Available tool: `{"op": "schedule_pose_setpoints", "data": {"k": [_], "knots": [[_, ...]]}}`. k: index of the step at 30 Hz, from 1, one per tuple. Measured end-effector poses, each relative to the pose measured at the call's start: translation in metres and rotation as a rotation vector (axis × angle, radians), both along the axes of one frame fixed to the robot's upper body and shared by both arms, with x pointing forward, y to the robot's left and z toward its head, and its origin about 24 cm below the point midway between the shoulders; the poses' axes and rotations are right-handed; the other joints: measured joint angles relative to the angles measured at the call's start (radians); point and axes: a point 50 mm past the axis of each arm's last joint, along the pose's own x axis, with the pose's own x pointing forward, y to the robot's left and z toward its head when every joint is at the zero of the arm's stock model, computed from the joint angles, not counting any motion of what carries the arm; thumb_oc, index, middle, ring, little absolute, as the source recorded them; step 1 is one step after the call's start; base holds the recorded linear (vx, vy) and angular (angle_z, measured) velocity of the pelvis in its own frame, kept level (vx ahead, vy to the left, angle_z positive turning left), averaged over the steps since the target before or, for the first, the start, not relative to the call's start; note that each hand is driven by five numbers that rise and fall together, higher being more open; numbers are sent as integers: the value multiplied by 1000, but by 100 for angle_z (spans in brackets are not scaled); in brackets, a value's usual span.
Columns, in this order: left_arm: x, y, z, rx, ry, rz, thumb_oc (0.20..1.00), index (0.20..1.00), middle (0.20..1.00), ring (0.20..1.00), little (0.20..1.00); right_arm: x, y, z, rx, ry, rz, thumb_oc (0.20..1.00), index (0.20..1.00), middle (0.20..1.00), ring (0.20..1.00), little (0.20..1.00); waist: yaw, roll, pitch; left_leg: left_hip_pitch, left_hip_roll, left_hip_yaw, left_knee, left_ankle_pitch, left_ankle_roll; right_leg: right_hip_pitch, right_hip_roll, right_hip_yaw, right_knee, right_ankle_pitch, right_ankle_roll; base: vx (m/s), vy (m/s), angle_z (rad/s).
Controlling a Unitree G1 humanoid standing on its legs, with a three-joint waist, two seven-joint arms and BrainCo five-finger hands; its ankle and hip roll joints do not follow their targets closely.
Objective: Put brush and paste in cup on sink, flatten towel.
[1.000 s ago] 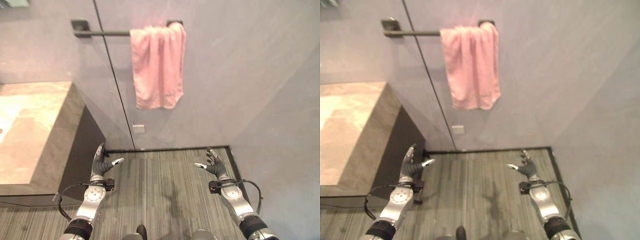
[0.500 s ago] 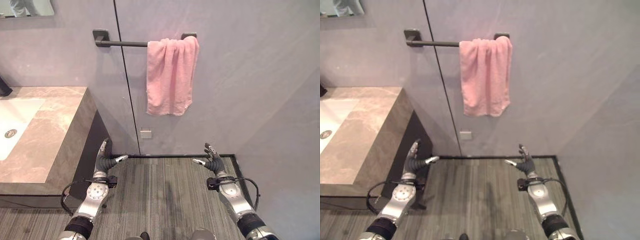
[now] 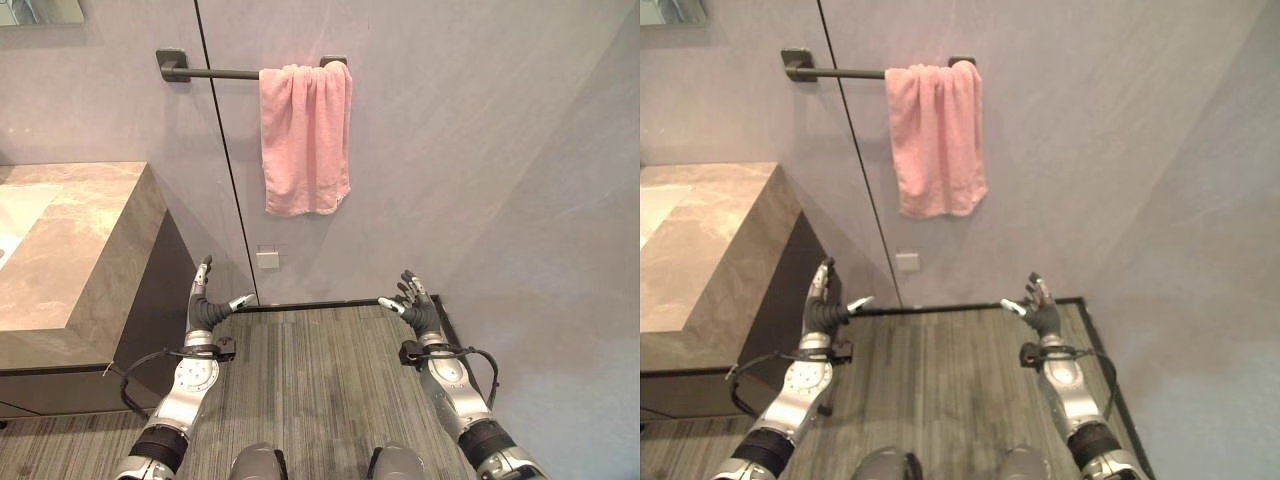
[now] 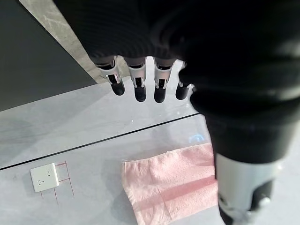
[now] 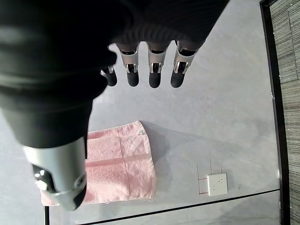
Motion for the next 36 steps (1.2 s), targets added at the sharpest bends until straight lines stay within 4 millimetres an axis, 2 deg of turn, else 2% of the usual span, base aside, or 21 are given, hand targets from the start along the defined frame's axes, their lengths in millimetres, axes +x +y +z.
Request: {"op": "schedule_pose_setpoints", "data": {"k": [2,4,6,9,13,16,18,21,22,24,25,27,28,30,31,32,33,34,35,36], "knots": [[-7,3,-14,-71,78,-13,1000,1000,1000,1000,1000,-4,-4,-8,-71,32,-7,1000,1000,1000,1000,1000,10,10,-20,7,6,13,-31,12,-5,2,17,-2,-20,-1,-10,4,-37,-14],[-24,8,-38,-114,198,8,1000,1000,1000,1000,1000,-9,-13,-16,-103,70,-37,1000,1000,1000,1000,1000,11,10,-30,42,6,24,-76,39,-13,20,23,-9,-34,-6,-17,10,-40,-13],[-38,6,-57,-150,285,26,1000,1000,1000,1000,1000,-19,-23,-24,-102,106,-84,1000,1000,1000,1000,1000,10,20,-22,80,6,2,-109,48,-19,62,30,-30,-29,-25,-29,23,-28,19],[-45,1,-65,-171,321,22,1000,1000,1000,1000,1000,-25,-31,-31,-116,140,-96,1000,1000,1000,1000,1000,13,22,-23,117,20,-1,-145,61,-38,88,42,-45,-20,-56,-39,51,-21,11],[-42,-4,-64,-178,320,-2,1000,1000,1000,1000,1000,-27,-37,-34,-123,161,-95,1000,1000,1000,1000,1000,14,40,-31,142,56,1,-183,98,-72,107,70,-77,-19,-89,-62,14,3,8],[-38,-5,-62,-176,313,-10,1000,1000,1000,1000,1000,-27,-40,-34,-114,166,-105,1000,1000,1000,1000,1000,12,39,-32,141,73,5,-191,110,-87,106,76,-90,-7,-109,-80,2,140,10],[-37,-6,-62,-175,313,-13,1000,1000,1000,1000,1000,-26,-42,-33,-114,164,-116,1000,1000,1000,1000,1000,5,43,-38,143,74,29,-202,108,-74,107,67,-106,-16,-105,-80,113,223,15],[-34,-4,-60,-168,307,-11,1000,1000,1000,1000,1000,-27,-43,-34,-112,167,-119,1000,1000,1000,1000,1000,7,44,-46,141,69,28,-207,110,-77,129,62,-123,-37,-101,-69,130,223,20],[-34,-4,-60,-166,309,-11,1000,1000,1000,1000,1000,-27,-43,-34,-107,166,-123,1000,1000,1000,1000,1000,10,43,-48,143,61,32,-203,103,-66,139,54,-135,-46,-99,-67,164,329,24],[-34,-3,-61,-165,313,-9,1000,1000,1000,1000,1000,-26,-45,-33,-97,162,-141,1000,1000,1000,1000,1000,7,45,-64,141,37,29,-207,96,-62,148,33,-140,-53,-85,-45,159,364,23],[-34,-2,-60,-161,313,-8,1000,1000,1000,1000,1000,-26,-45,-33,-95,162,-142,1000,1000,1000,1000,1000,7,42,-65,140,22,29,-202,89,-54,153,21,-138,-58,-82,-44,113,275,14],[-35,-2,-62,-153,320,-10,1000,1000,1000,1000,1000,-29,-48,-35,-99,171,-150,1000,1000,1000,1000,1000,2,46,-76,141,-7,53,-168,53,-3,169,-9,-144,-70,-66,-19,94,264,15],[-35,-2,-62,-154,320,-7,1000,1000,1000,1000,1000,-30,-49,-36,-101,177,-150,1000,1000,1000,1000,1000,2,52,-76,144,-5,54,-172,47,-16,172,-12,-135,-57,-62,-20,77,252,10],[-36,1,-61,-145,321,-5,1000,1000,1000,1000,1000,-34,-48,-39,-102,194,-144,1000,1000,1000,1000,1000,0,59,-80,160,-24,56,-187,36,2,141,-36,-102,-2,-6,-76,82,173,3],[-37,3,-62,-136,325,-3,1000,1000,1000,1000,1000,-36,-48,-41,-99,200,-144,1000,1000,1000,1000,1000,0,61,-79,162,-28,58,-192,31,12,130,-33,-82,6,24,-96,106,113,-6],[-40,6,-63,-134,330,5,1000,1000,1000,1000,1000,-39,-48,-44,-97,212,-140,1000,1000,1000,1000,1000,2,63,-79,181,-35,56,-216,33,24,115,-29,-53,16,37,-82,113,94,-9],[-44,11,-65,-131,343,20,1000,1000,1000,1000,1000,-44,-48,-48,-93,230,-136,1000,1000,1000,1000,1000,-3,67,-77,200,-36,57,-252,47,30,95,1,12,23,31,-61,79,62,0],[-45,13,-65,-128,347,26,1000,1000,1000,1000,1000,-47,-49,-50,-94,240,-137,1000,1000,1000,1000,1000,-3,66,-79,207,-33,55,-270,64,27,94,13,31,23,29,-58,70,46,5],[-46,19,-64,-121,345,41,1000,1000,1000,1000,1000,-52,-51,-53,-94,257,-144,1000,1000,1000,1000,1000,-10,65,-81,219,-37,60,-327,84,35,76,37,20,-3,36,-53,107,35,7],[-46,20,-64,-119,345,44,1000,1000,1000,1000,1000,-52,-51,-53,-94,257,-144,1000,1000,1000,1000,1000,-9,64,-82,221,-38,61,-333,86,35,73,40,19,-7,36,-52,85,24,-9]]}}
